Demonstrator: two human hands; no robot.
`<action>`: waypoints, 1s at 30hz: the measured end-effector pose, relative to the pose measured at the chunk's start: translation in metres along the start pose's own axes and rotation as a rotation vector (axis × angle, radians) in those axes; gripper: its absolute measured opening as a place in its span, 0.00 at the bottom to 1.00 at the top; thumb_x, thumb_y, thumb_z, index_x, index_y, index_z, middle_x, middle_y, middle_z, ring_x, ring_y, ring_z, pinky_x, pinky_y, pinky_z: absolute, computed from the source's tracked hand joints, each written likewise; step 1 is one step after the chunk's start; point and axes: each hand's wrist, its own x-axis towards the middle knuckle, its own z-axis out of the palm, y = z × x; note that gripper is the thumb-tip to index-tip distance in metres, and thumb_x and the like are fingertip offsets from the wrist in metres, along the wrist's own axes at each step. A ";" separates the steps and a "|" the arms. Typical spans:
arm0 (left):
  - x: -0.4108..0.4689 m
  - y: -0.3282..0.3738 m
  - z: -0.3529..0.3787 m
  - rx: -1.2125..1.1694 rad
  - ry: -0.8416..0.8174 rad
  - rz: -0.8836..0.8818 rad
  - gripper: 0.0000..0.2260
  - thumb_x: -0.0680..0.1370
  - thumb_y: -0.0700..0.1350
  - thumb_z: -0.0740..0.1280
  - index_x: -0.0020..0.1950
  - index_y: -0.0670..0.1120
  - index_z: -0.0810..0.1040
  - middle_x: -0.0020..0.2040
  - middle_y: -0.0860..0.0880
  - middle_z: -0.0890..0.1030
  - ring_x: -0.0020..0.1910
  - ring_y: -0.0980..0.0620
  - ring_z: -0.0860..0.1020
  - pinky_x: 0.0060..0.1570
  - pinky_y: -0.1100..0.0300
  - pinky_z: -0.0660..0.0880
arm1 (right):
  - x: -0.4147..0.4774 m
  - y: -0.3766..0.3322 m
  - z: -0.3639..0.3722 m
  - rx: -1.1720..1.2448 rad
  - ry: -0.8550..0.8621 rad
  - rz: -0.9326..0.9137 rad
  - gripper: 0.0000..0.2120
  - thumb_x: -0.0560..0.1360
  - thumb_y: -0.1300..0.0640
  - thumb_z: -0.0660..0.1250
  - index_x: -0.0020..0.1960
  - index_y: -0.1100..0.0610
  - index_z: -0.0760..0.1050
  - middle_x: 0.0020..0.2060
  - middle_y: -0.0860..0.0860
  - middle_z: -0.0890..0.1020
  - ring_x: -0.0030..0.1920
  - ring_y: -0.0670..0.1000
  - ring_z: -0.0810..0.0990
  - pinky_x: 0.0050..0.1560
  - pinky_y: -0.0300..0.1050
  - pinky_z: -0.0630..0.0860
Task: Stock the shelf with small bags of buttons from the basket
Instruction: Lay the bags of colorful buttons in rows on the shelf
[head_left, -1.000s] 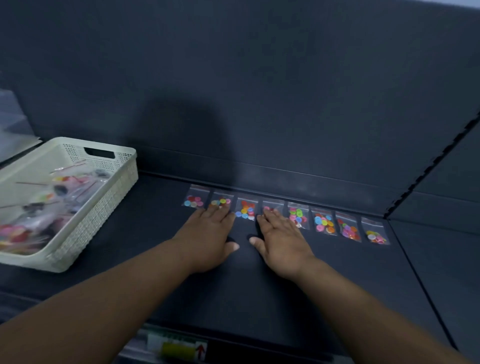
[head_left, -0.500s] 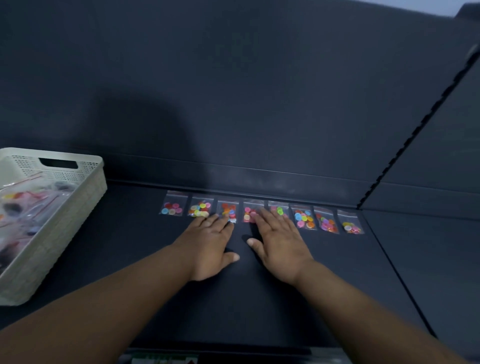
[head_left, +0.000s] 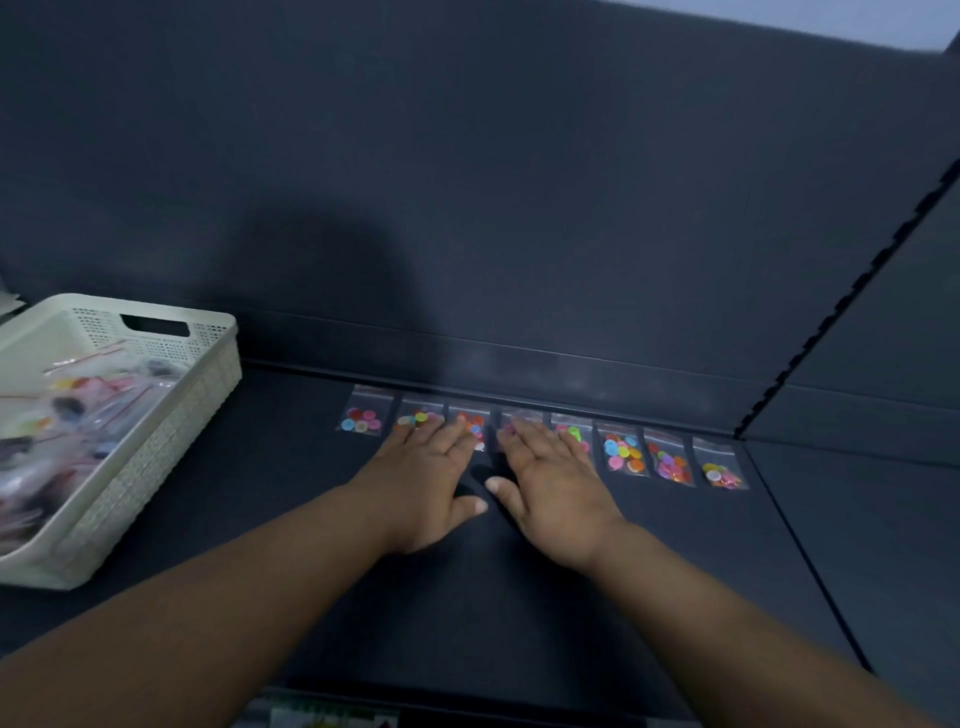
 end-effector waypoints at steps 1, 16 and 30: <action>-0.002 -0.005 -0.005 0.005 0.045 -0.011 0.35 0.78 0.63 0.54 0.78 0.48 0.46 0.79 0.47 0.44 0.77 0.49 0.44 0.75 0.51 0.43 | 0.003 -0.006 -0.005 0.002 0.025 -0.020 0.29 0.80 0.42 0.49 0.77 0.52 0.48 0.77 0.51 0.49 0.76 0.51 0.45 0.74 0.48 0.39; -0.179 -0.208 -0.083 0.019 0.338 -0.508 0.32 0.77 0.59 0.60 0.76 0.46 0.57 0.77 0.44 0.57 0.74 0.44 0.60 0.72 0.51 0.59 | 0.108 -0.230 -0.045 0.137 0.136 -0.488 0.27 0.77 0.50 0.61 0.74 0.52 0.59 0.75 0.51 0.57 0.72 0.55 0.60 0.71 0.47 0.60; -0.240 -0.310 -0.038 -0.283 0.375 -0.535 0.18 0.79 0.47 0.61 0.68 0.46 0.68 0.62 0.46 0.75 0.60 0.45 0.73 0.57 0.54 0.70 | 0.162 -0.368 -0.025 0.252 -0.172 -0.557 0.21 0.72 0.50 0.68 0.64 0.51 0.73 0.58 0.49 0.77 0.54 0.47 0.75 0.55 0.40 0.70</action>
